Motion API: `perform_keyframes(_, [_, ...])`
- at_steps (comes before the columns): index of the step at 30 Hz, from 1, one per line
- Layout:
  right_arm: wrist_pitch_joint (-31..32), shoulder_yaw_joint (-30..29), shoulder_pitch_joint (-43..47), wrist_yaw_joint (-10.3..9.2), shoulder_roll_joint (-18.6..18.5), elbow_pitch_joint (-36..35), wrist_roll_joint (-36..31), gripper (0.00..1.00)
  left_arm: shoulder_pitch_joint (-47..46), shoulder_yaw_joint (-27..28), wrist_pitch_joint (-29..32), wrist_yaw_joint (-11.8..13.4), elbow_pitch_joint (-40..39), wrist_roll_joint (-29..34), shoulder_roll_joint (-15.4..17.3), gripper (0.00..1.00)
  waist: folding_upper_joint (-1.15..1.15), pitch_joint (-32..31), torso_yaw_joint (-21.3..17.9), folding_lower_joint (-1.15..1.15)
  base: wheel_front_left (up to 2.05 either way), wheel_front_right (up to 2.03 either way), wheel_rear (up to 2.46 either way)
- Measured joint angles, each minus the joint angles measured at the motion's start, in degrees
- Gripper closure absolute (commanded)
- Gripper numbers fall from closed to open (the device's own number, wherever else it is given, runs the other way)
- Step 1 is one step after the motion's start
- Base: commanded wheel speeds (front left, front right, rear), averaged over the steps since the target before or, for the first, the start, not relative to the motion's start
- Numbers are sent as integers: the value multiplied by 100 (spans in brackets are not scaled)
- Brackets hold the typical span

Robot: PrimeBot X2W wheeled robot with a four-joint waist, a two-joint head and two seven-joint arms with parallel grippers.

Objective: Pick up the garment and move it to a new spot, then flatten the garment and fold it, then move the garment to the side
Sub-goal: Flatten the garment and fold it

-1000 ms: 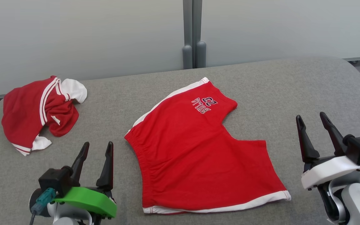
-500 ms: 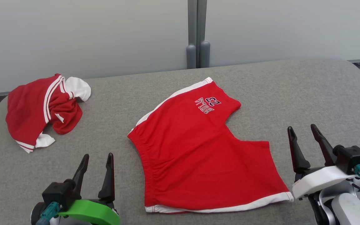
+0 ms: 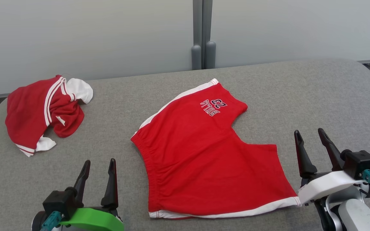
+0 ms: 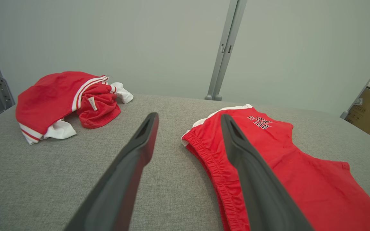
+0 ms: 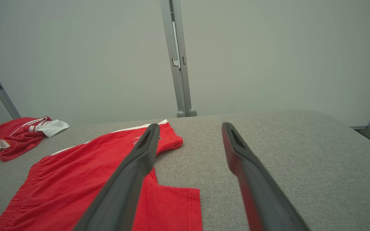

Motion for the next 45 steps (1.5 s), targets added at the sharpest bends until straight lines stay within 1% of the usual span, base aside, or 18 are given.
perform_keyframes(17, [0,-14,5,1,15,13,-1,0,101,78,0,1,3,125,-55,0,0,34,-16,0,0,0,0])
perform_keyframes(22, [0,-16,74,9,7,60,-1,0,177,-83,-7,-32,190,149,-48,0,0,52,-20,0,0,0,0])
perform_keyframes(25, [0,-8,155,34,-34,135,-8,0,303,-289,111,-198,327,147,-16,0,0,67,-25,0,0,0,0])
perform_keyframes(27, [0,4,216,60,-91,185,-34,0,370,-500,271,-419,386,144,41,0,0,79,-31,0,0,0,0])
perform_keyframes(32, [0,2,355,74,-175,313,-42,0,491,-803,573,-721,588,137,187,0,0,114,-48,0,0,0,0])
perform_keyframes(34, [0,1,400,115,-188,353,-41,0,495,-879,668,-781,694,136,222,0,0,130,-56,0,0,0,0])
perform_keyframes(38, [0,1,462,123,-191,432,-41,0,495,-989,777,-944,818,87,212,0,0,162,-79,0,0,0,0])
perform_keyframes(40, [0,31,459,179,-188,437,-41,0,495,-994,778,-975,896,65,201,0,0,175,-106,0,0,0,0])
perform_keyframes(45, [0,55,453,215,-179,482,-41,0,455,-1006,824,-1065,1065,34,163,0,0,204,-209,0,0,0,0])
